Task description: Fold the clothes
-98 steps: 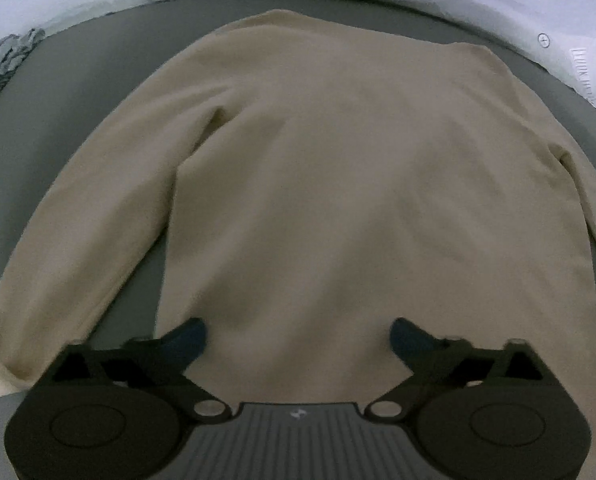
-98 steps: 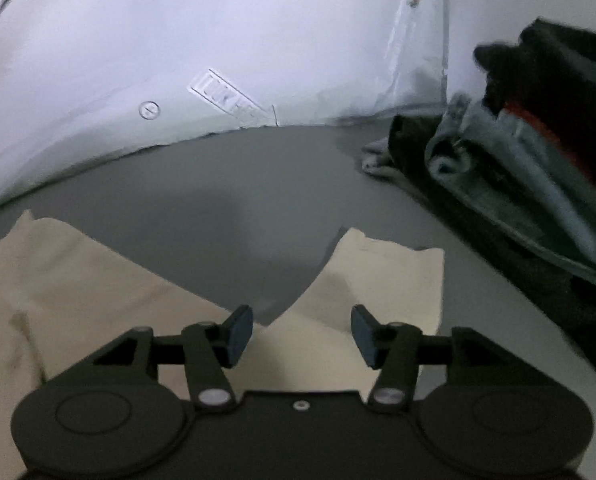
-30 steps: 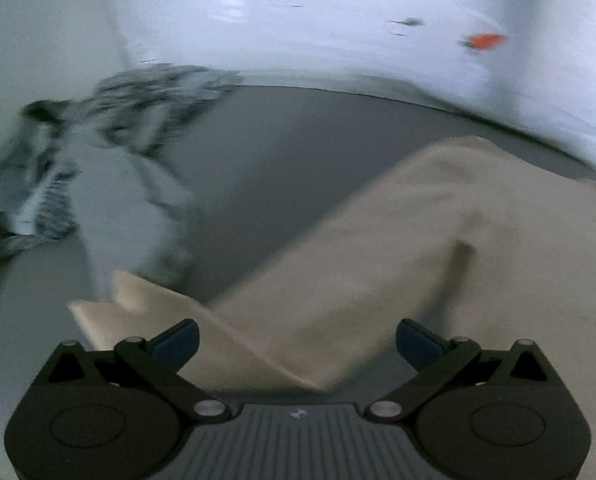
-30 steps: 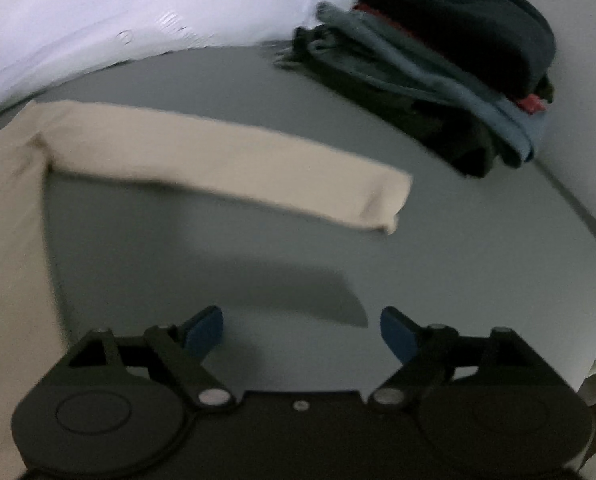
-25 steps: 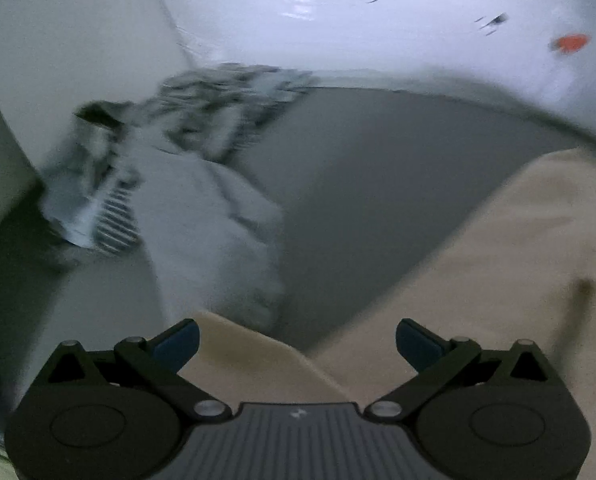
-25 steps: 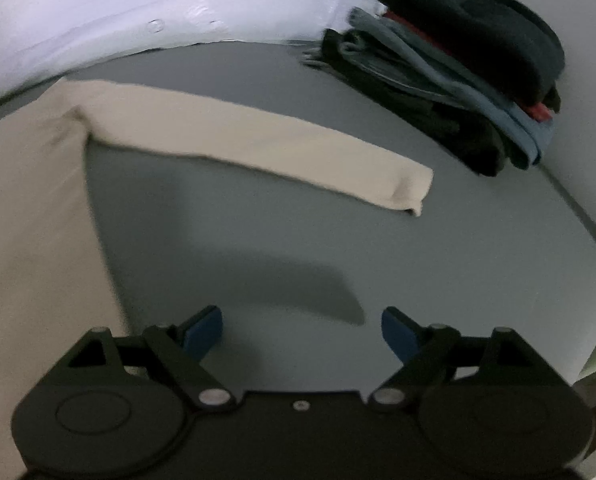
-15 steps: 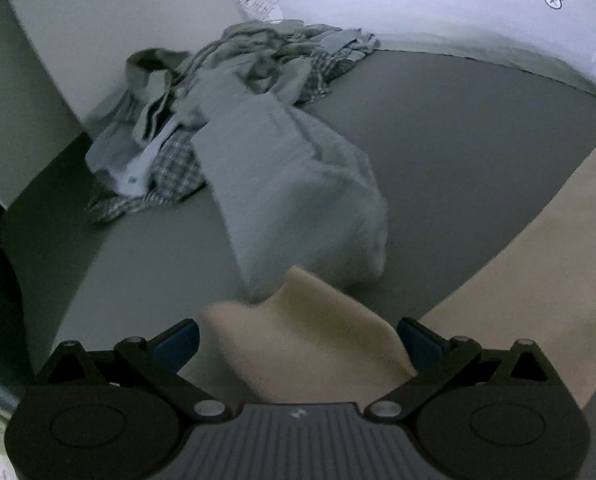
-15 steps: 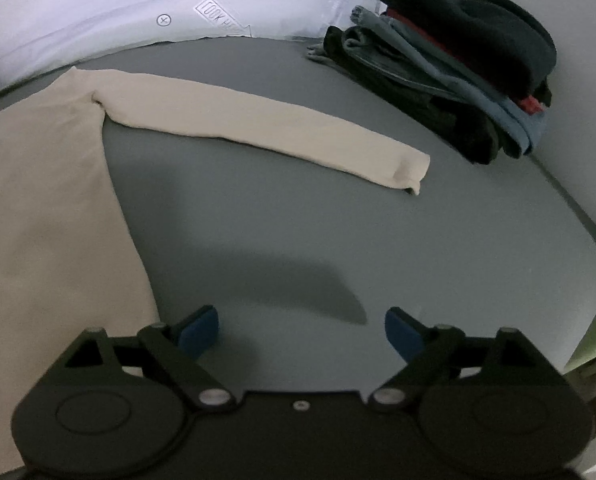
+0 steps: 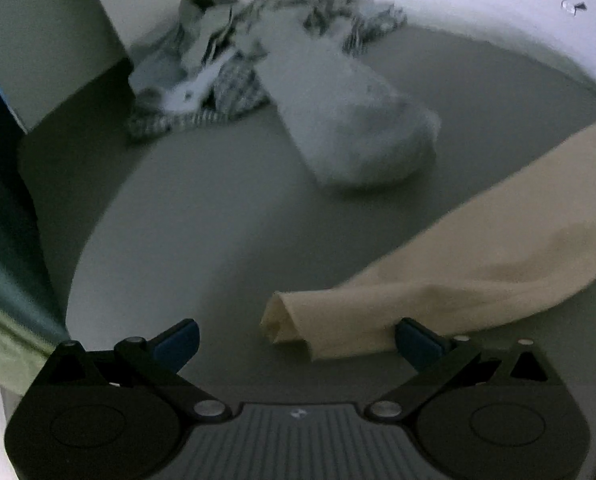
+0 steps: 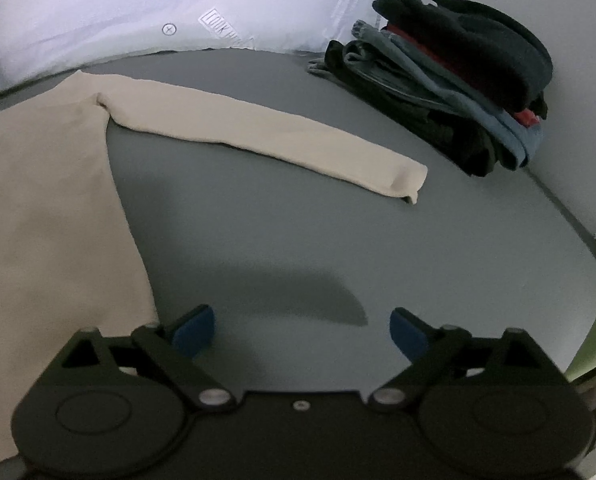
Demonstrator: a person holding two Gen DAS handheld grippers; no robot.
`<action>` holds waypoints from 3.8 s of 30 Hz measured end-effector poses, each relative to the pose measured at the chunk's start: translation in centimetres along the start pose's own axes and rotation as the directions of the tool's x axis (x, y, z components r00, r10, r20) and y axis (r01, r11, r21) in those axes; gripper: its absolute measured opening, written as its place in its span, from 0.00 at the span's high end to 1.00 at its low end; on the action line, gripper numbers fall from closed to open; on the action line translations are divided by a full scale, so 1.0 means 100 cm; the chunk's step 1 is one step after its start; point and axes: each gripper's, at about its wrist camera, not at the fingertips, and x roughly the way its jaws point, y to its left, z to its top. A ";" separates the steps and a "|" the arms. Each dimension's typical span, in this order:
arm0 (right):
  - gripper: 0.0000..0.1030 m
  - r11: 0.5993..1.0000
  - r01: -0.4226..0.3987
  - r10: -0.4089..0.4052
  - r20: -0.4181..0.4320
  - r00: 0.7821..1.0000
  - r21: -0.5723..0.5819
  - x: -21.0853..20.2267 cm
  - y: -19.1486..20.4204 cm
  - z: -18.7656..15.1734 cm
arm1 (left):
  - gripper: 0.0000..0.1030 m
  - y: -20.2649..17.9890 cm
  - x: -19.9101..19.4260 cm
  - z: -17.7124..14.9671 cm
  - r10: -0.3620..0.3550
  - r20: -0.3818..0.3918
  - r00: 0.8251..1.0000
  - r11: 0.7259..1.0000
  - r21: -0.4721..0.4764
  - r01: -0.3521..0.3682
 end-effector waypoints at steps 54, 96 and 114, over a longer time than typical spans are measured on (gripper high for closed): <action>0.00 0.988 -0.117 0.115 0.024 0.993 0.105 0.007 -0.024 -0.013 | 0.22 0.078 -0.022 -0.019 -0.469 -0.025 0.883 0.844 -0.308 0.440; 0.24 0.935 -0.256 0.267 -0.012 0.964 0.247 -0.002 -0.052 0.015 | 0.46 -0.054 -0.058 0.064 -0.642 0.052 0.765 0.766 0.023 0.642; 0.68 0.405 -0.842 0.913 -0.212 0.349 0.356 -0.010 0.145 0.062 | 0.33 -0.028 0.016 0.049 -0.387 -0.210 0.898 0.911 0.067 0.408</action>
